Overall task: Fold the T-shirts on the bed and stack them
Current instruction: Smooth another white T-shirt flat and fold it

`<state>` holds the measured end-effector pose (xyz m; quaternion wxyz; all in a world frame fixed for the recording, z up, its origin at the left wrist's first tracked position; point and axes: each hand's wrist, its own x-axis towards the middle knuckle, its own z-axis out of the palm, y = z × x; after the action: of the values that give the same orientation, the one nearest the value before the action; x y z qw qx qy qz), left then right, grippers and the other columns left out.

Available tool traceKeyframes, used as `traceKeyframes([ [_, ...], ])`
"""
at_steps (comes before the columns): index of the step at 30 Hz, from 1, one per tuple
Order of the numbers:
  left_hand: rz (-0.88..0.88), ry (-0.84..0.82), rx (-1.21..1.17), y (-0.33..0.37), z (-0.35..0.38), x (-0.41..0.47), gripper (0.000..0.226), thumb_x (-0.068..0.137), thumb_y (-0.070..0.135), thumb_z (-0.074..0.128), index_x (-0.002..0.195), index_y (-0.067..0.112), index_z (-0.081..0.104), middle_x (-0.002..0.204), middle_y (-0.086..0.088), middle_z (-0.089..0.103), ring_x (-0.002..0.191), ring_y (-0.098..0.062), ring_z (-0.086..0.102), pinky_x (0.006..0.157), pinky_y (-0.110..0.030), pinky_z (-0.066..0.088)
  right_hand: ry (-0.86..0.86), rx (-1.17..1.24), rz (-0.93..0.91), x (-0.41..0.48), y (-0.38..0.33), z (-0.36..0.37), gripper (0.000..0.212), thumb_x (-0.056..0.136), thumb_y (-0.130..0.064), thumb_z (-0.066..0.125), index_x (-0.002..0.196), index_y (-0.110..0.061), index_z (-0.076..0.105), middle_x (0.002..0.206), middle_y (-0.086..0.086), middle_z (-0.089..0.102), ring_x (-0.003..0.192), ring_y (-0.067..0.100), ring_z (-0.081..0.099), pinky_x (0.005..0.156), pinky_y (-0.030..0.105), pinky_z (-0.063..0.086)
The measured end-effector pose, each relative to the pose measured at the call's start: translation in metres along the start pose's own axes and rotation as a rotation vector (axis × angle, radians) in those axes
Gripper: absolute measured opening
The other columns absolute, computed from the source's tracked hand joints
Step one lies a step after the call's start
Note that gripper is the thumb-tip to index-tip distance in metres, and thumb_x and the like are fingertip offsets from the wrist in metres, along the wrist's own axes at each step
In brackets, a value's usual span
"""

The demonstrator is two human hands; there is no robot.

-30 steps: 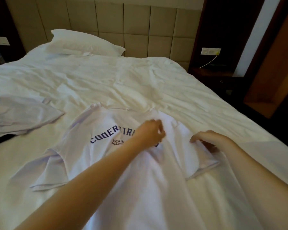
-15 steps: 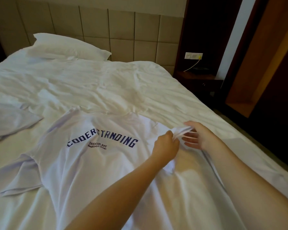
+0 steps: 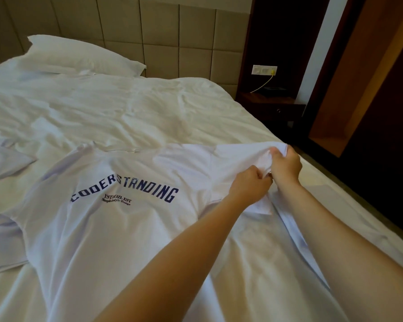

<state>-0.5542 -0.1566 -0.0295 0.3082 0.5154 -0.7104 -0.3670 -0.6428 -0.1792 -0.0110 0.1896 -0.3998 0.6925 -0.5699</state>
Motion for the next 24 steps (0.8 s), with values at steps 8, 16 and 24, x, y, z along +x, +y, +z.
traceKeyframes([
  [8, 0.059, -0.092, 0.752, -0.027, 0.035, -0.013, 0.061, 0.086, 0.05, 0.053, 0.129, 0.008, 0.039, 0.125, -0.011, 0.046, 0.117, -0.03, 0.043, 0.094, -0.037, 0.034, -0.257, -0.176, 0.387, 0.026, 0.03, -0.001, 0.039, 0.084, -0.021, 0.067, 0.111, 0.005, 0.057, 0.099, 0.02, 0.059, 0.084, 0.032, 0.059, 0.068, 0.034, 0.046],
  [16, 0.443, 0.281, 0.356, -0.019, 0.024, -0.009, 0.018, 0.095, 0.018, 0.037, 0.09, 0.005, 0.048, 0.081, -0.014, 0.054, 0.076, -0.03, 0.052, 0.061, -0.032, 0.032, -0.18, -0.133, 0.361, 0.044, 0.029, -0.001, 0.03, 0.089, -0.008, 0.056, 0.116, 0.004, 0.057, 0.115, 0.021, 0.061, 0.101, 0.037, 0.061, 0.088, 0.04, 0.052],
  [24, 0.307, -0.238, 0.344, -0.047, 0.038, -0.021, 0.038, 0.091, 0.033, 0.029, 0.112, 0.003, 0.042, 0.113, -0.016, 0.055, 0.101, -0.031, 0.052, 0.079, -0.03, 0.026, -0.168, -0.427, 0.285, 0.039, 0.045, -0.013, 0.006, 0.087, 0.006, 0.056, 0.092, 0.007, 0.06, 0.103, 0.024, 0.066, 0.09, 0.035, 0.065, 0.08, 0.037, 0.055],
])
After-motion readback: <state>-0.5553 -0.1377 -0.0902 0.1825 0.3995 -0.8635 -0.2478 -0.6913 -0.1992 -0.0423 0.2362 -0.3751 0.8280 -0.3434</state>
